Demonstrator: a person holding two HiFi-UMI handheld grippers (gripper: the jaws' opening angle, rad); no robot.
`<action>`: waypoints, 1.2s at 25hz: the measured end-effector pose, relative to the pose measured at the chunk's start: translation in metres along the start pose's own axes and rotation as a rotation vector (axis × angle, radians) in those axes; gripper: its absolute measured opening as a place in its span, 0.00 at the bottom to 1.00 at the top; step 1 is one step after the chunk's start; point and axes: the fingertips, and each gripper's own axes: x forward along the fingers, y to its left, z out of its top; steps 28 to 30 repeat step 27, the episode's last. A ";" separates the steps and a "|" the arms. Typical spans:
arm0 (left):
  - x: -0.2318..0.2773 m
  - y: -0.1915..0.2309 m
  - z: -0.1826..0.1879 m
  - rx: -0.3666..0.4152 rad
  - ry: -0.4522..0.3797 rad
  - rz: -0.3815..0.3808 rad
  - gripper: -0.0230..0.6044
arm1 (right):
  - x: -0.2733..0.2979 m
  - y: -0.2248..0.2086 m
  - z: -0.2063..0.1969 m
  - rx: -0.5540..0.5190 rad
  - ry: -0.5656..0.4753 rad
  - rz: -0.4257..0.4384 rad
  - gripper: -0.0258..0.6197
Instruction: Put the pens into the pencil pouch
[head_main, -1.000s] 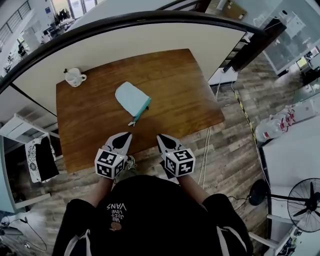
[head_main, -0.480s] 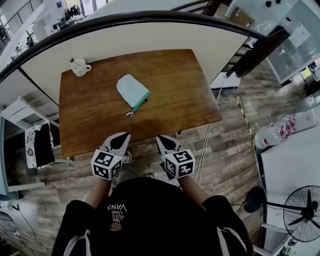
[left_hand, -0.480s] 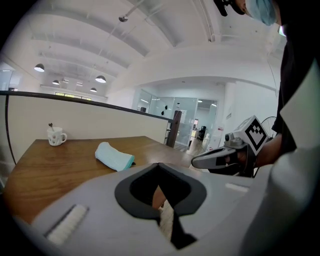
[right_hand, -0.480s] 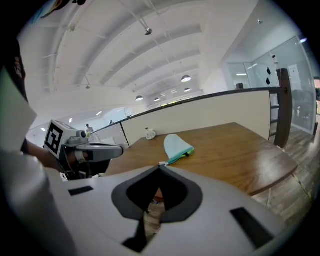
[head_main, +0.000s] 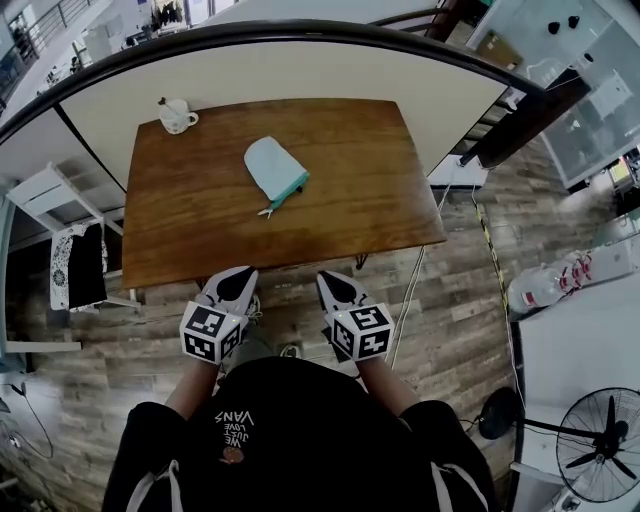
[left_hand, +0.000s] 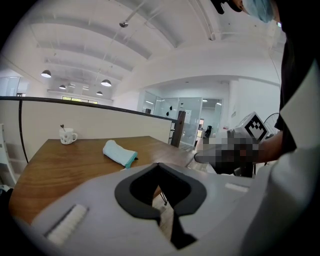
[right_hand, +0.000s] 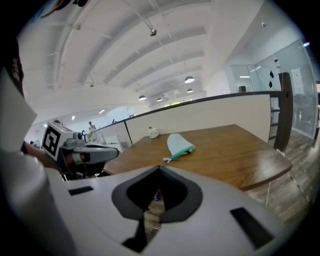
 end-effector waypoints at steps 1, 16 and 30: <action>0.000 -0.002 -0.001 0.007 0.001 -0.002 0.05 | -0.002 0.000 -0.001 -0.001 0.000 -0.002 0.06; 0.003 -0.021 -0.009 0.015 0.003 -0.034 0.05 | -0.016 0.004 -0.022 0.000 0.024 -0.023 0.06; 0.008 -0.023 -0.006 0.024 0.007 -0.054 0.05 | -0.010 0.003 -0.021 -0.003 0.034 -0.024 0.06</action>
